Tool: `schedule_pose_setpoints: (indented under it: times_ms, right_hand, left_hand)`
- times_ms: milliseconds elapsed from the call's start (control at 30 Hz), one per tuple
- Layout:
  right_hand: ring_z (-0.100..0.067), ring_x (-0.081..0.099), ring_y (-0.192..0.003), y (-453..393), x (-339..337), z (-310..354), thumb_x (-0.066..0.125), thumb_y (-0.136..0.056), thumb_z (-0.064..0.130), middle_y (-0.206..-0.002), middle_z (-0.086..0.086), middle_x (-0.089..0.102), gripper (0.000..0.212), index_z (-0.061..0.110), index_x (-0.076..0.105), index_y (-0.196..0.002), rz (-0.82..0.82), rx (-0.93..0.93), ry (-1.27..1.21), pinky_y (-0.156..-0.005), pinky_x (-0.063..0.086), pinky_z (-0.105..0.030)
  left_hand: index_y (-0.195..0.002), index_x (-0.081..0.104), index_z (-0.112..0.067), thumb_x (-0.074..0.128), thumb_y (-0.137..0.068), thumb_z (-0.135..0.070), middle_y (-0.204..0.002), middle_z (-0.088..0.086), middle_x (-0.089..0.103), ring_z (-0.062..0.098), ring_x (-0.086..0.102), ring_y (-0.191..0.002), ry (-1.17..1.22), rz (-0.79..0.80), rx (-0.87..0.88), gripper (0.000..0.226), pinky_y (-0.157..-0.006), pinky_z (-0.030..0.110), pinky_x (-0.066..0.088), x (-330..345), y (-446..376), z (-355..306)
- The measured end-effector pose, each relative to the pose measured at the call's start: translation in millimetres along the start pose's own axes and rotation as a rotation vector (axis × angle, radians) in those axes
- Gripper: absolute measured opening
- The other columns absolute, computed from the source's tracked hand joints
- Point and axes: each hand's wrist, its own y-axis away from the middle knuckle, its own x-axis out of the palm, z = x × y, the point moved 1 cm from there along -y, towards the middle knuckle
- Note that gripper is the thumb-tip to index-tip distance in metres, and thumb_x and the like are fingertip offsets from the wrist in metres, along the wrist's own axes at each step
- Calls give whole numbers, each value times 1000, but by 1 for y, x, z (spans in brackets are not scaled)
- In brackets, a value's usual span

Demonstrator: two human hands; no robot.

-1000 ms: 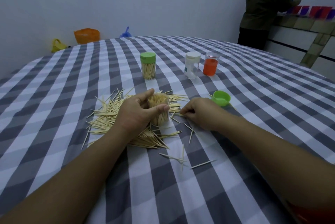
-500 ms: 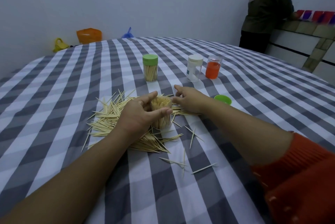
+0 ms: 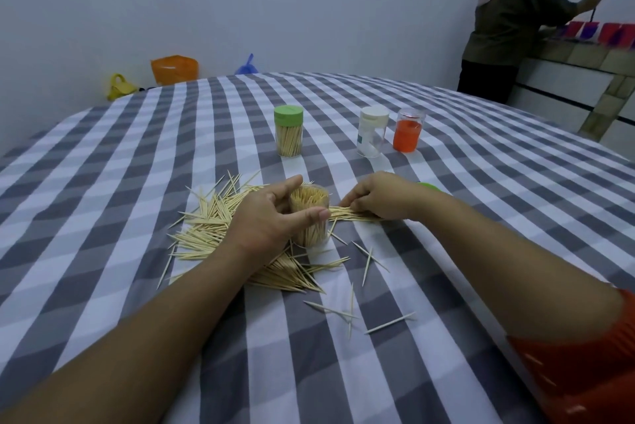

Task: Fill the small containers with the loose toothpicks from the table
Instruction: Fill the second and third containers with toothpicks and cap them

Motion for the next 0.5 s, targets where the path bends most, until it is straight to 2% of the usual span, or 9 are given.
schedule_pose_setpoints:
  times_ms: [67, 100, 167, 233, 300, 367, 500]
  right_hand:
    - [-7, 53, -77, 8, 2, 2, 47, -95, 15, -108, 4, 60, 32, 18, 62, -123, 32, -14, -7, -64, 42, -17]
    - [-15, 57, -85, 11, 5, 3, 49, -93, 17, -111, 1, 60, 32, 16, 60, -123, 35, -30, 1, -73, 47, -23]
    - [-26, 53, -106, 11, 16, 4, 54, -88, 22, -117, -4, 54, 39, 16, 53, -127, -3, -66, 117, -88, 44, -32]
    - [-26, 42, -120, 7, 29, 4, 51, -88, 24, -126, -6, 47, 49, 17, 44, -136, -89, -109, 261, -100, 37, -35]
    - [-26, 42, -116, 5, 37, 6, 45, -91, 19, -121, -6, 48, 40, 18, 50, -130, -173, -166, 392, -96, 39, -37]
    - [-26, 46, -109, 5, 38, 8, 45, -91, 12, -113, -7, 49, 31, 16, 57, -120, -220, -183, 535, -84, 41, -35]
    - [-27, 52, -106, 9, 34, 5, 46, -91, 4, -111, -8, 51, 23, 9, 56, -110, -262, -119, 645, -72, 37, -32]
  left_hand:
    - [-135, 49, -5, 81, -66, -14, -103, 8, 65, -19, 56, -77, 7, 0, -2, 77, -63, 3, 46, 0, 0, 0]
    - [-135, 48, -5, 81, -66, -13, -101, 6, 66, -19, 58, -75, 6, 6, 0, 77, -63, 3, 46, 1, 1, 0]
    - [-135, 48, -5, 81, -67, -14, -95, -7, 66, -19, 58, -70, -2, 14, 6, 76, -62, 3, 45, 1, 1, 1]
    - [-135, 49, -6, 81, -61, -22, -95, -9, 64, -15, 60, -70, 1, 16, 9, 82, -65, 5, 47, 0, 1, 0]
    - [-136, 50, -8, 80, -52, -33, -99, 3, 71, -5, 65, -81, 13, 21, -8, 93, -75, 10, 52, -1, 2, 0]
    - [-136, 49, -8, 80, -49, -35, -103, 5, 72, 1, 67, -89, 36, 28, -30, 97, -81, 15, 53, -2, 2, -1]
    - [-135, 49, -7, 79, -53, -30, -103, 3, 70, -10, 64, -82, 9, 30, -15, 91, -72, 7, 50, -1, 4, -4]
